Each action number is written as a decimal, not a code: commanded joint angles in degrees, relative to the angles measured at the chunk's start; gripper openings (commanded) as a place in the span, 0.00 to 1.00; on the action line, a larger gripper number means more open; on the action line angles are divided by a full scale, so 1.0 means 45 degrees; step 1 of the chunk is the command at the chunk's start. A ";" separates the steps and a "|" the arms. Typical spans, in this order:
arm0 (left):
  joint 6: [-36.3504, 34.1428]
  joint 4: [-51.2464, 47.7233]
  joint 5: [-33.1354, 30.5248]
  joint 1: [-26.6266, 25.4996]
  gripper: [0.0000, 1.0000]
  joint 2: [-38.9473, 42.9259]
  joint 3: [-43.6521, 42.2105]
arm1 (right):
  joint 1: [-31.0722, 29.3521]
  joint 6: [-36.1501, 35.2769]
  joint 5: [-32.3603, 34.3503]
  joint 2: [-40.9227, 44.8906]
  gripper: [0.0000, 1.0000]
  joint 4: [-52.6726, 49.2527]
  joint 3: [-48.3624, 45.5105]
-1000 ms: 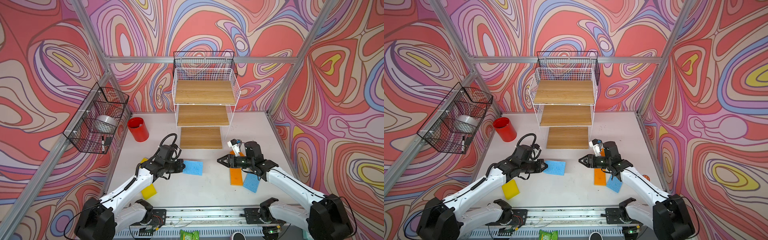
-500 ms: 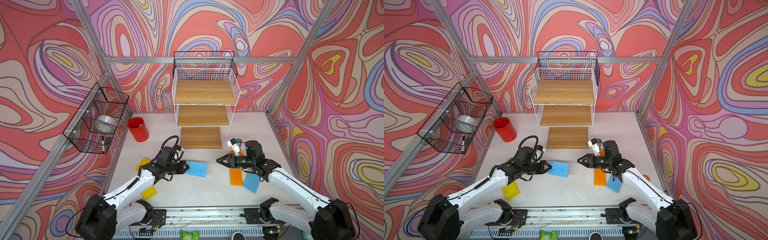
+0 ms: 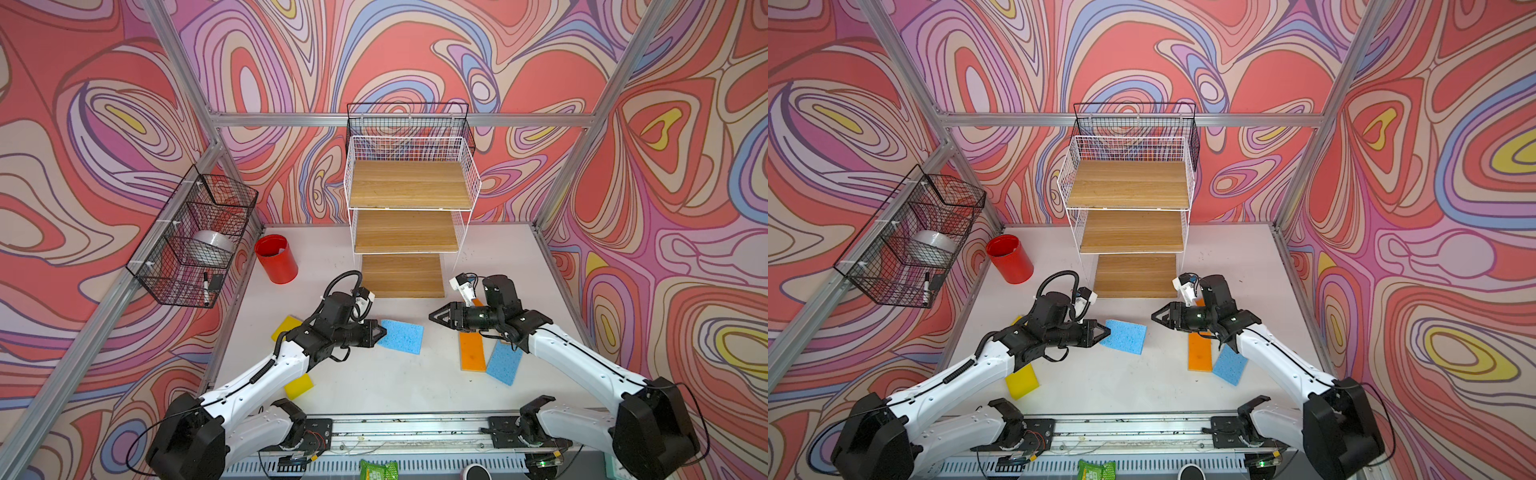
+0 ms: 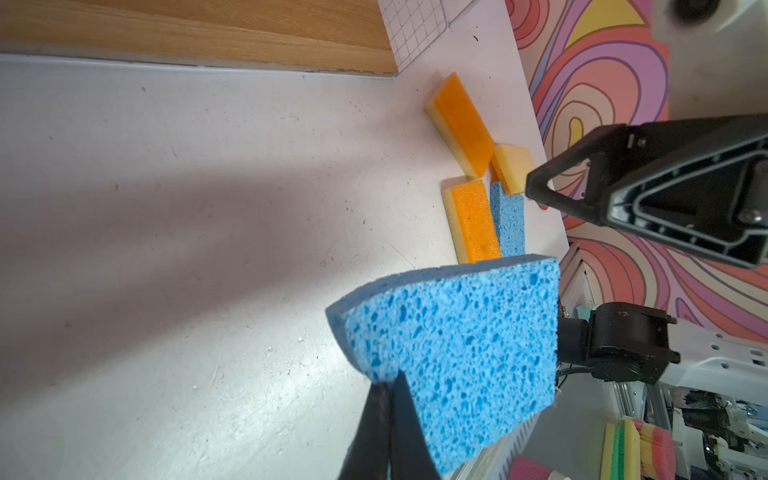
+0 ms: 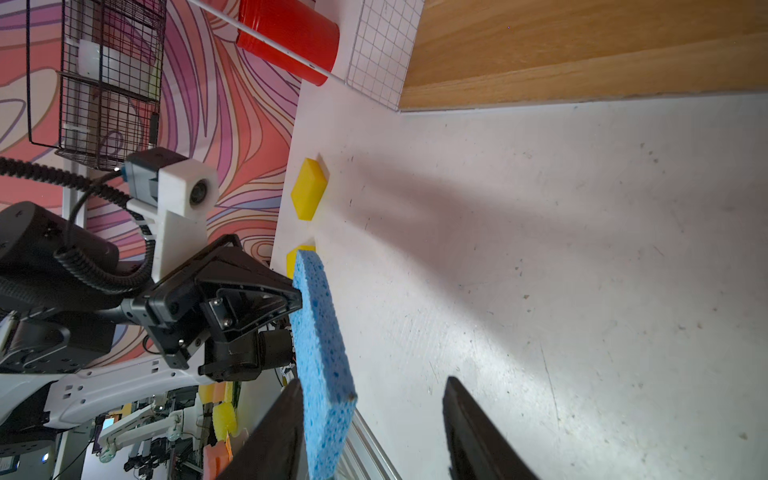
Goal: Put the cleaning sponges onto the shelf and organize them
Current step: 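Grasp the blue sponge with the left gripper and lift it toward the right gripper, then close the right gripper on the blue sponge while the left gripper releases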
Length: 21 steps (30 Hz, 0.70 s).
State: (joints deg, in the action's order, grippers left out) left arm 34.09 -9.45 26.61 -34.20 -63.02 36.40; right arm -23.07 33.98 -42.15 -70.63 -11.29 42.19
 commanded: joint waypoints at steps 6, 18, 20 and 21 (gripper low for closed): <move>-0.0250 0.0426 -0.0061 -0.0116 0.00 -0.0442 0.0693 | -0.0087 -0.0601 -0.1400 -0.1315 0.49 0.0639 0.0900; -0.0358 0.0215 -0.0326 -0.0126 0.00 -0.1429 0.1572 | -0.0090 -0.1182 -0.2562 -0.1012 0.43 0.0514 0.0252; -0.0367 0.0180 -0.0413 -0.0118 0.00 -0.1484 0.1654 | -0.0100 -0.1246 -0.2608 -0.0984 0.36 0.0440 0.0262; -0.0345 0.0201 -0.0456 -0.0116 0.00 -0.1483 0.1657 | -0.0094 -0.1327 -0.2608 -0.0994 0.34 0.0366 0.0300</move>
State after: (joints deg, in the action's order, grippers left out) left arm 33.19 -8.73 25.50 -34.52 -69.38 42.17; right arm -23.09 29.54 -52.36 -76.29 -9.15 43.92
